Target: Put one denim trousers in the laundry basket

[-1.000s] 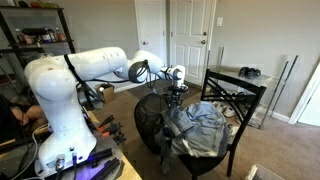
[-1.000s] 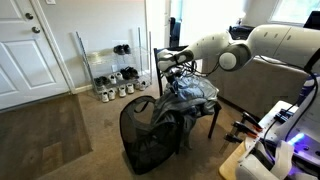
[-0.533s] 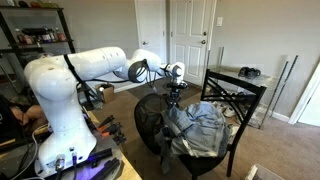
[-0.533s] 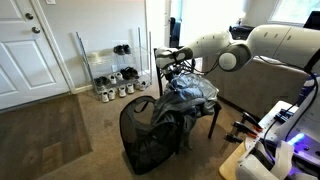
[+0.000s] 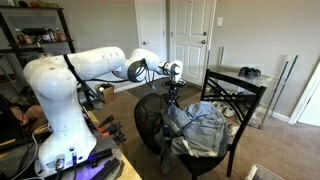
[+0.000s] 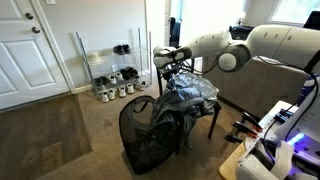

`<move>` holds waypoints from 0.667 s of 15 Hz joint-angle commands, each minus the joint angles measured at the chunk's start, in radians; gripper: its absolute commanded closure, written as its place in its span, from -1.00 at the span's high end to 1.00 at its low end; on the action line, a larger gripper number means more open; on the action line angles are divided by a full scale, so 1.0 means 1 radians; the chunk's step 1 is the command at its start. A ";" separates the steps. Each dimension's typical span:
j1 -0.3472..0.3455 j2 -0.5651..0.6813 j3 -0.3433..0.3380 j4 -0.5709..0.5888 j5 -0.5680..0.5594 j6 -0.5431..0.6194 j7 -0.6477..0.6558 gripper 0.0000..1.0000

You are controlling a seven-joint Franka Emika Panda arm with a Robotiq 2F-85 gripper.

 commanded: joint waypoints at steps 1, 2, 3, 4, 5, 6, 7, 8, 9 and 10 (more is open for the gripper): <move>0.052 0.000 0.000 0.067 -0.025 -0.015 0.010 -0.99; 0.081 -0.001 -0.006 0.100 -0.036 -0.019 0.009 -0.99; 0.103 -0.002 -0.011 0.117 -0.046 -0.018 0.005 -0.99; 0.135 -0.003 -0.017 0.144 -0.060 -0.019 -0.008 -0.99; 0.159 -0.005 -0.020 0.164 -0.068 -0.019 -0.018 -0.99; 0.191 -0.006 -0.021 0.177 -0.081 -0.010 -0.048 -0.99; 0.215 -0.006 -0.021 0.193 -0.087 -0.007 -0.072 -0.99; 0.247 -0.036 -0.014 0.146 -0.086 0.020 -0.097 -0.99; 0.268 -0.034 -0.014 0.150 -0.089 0.029 -0.126 -0.99; 0.292 -0.037 -0.010 0.143 -0.089 0.027 -0.156 -0.99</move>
